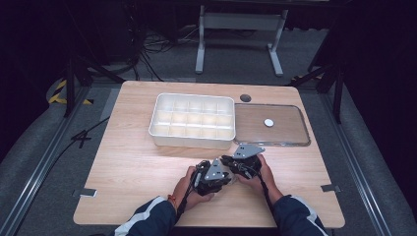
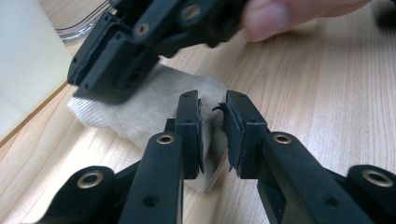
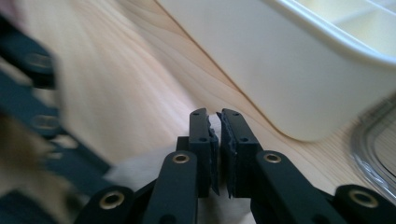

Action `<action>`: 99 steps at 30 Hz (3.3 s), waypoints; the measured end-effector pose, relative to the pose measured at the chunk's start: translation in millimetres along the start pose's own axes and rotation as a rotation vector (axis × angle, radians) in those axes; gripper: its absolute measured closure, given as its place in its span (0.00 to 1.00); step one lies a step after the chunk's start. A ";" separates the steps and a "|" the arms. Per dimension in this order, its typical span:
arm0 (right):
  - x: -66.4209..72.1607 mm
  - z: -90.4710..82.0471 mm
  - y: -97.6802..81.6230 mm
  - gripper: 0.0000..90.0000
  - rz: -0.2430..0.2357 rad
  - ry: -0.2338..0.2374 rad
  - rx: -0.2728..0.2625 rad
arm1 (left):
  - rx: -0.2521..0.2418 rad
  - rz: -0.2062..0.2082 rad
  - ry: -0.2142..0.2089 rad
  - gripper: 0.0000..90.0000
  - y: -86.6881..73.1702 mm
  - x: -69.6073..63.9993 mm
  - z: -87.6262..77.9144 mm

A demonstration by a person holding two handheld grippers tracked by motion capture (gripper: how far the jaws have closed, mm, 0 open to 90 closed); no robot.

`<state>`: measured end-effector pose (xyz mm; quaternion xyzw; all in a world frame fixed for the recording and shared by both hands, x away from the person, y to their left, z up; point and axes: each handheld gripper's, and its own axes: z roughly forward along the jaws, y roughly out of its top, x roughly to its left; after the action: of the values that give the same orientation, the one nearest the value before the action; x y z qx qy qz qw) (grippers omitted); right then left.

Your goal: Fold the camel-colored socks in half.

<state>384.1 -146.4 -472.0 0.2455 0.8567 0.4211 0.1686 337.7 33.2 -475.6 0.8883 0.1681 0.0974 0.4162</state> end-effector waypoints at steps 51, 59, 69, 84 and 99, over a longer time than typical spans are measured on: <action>-14.4 -12.5 -12.3 0.46 0.174 0.114 0.066 | 0.110 0.081 -0.014 0.54 -20.7 12.9 -63.8; -20.1 -9.3 -15.1 0.47 0.249 0.175 0.083 | 0.160 -0.025 0.085 0.38 -69.9 37.6 -101.2; -21.8 -4.9 -14.1 0.62 0.294 0.323 0.129 | 0.181 -0.150 0.155 0.24 -100.1 55.5 -119.0; -11.3 -12.6 -8.9 0.81 0.210 0.334 0.134 | 0.131 -0.212 0.166 0.15 -107.1 58.5 -116.1; -7.2 -29.5 -3.9 0.84 0.147 0.266 0.102 | 0.130 -0.217 0.163 0.15 -107.2 58.3 -115.8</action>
<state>374.4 -171.4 -457.2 0.2577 0.8716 0.4169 0.0098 332.1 201.1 -483.0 0.8790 0.3023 0.1127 0.3511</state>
